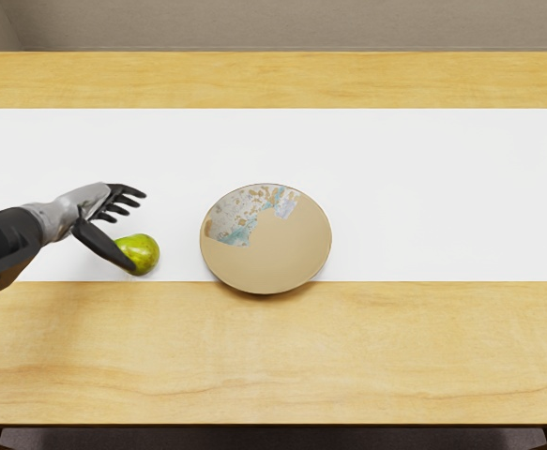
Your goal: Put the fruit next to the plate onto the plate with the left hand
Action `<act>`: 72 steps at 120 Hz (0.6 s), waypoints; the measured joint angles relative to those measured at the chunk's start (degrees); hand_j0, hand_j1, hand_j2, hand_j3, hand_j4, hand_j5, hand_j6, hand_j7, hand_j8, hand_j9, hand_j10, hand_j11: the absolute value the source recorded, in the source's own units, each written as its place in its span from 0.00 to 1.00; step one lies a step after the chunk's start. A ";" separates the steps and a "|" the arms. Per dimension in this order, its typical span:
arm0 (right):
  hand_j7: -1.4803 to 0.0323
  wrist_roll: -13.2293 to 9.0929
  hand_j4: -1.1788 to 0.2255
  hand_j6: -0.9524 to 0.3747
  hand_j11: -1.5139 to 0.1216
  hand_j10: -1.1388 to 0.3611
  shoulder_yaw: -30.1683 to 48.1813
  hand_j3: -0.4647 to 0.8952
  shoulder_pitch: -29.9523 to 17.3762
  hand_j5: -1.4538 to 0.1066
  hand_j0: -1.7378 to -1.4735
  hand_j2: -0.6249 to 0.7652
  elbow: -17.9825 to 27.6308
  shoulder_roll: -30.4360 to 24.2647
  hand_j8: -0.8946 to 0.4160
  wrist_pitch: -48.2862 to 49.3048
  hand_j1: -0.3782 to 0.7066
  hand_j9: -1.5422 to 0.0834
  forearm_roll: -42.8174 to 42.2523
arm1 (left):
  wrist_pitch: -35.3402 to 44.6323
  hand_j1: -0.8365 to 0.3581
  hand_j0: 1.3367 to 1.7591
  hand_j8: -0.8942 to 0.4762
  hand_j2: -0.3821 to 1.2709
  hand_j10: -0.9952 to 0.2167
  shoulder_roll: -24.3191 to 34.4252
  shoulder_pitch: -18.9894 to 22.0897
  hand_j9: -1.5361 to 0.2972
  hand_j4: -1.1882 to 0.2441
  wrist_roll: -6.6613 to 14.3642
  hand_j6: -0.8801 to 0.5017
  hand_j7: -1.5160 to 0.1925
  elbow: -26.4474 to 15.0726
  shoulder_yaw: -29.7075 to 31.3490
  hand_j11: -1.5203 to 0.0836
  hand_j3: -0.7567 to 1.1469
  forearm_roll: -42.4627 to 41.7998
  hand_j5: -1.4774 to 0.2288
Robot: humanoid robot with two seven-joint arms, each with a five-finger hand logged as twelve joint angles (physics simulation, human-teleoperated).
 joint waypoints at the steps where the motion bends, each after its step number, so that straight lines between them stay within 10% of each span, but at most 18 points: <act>1: 0.96 0.00 0.83 0.70 0.91 0.75 0.00 0.34 0.00 0.92 0.30 0.45 0.00 0.00 0.67 0.00 0.05 0.93 0.00 | -0.01 0.74 0.76 0.46 0.26 0.61 0.00 0.01 0.66 0.65 0.00 0.45 0.69 -0.01 0.00 0.74 0.40 0.01 0.67; 72: 0.96 0.01 0.83 0.70 0.91 0.75 0.00 0.34 0.03 0.92 0.30 0.45 0.00 0.00 0.67 0.00 0.05 0.93 0.00 | -0.14 0.60 0.76 0.37 0.28 0.50 -0.64 1.16 0.56 0.56 1.67 0.36 0.59 0.00 0.06 0.63 0.40 0.85 0.57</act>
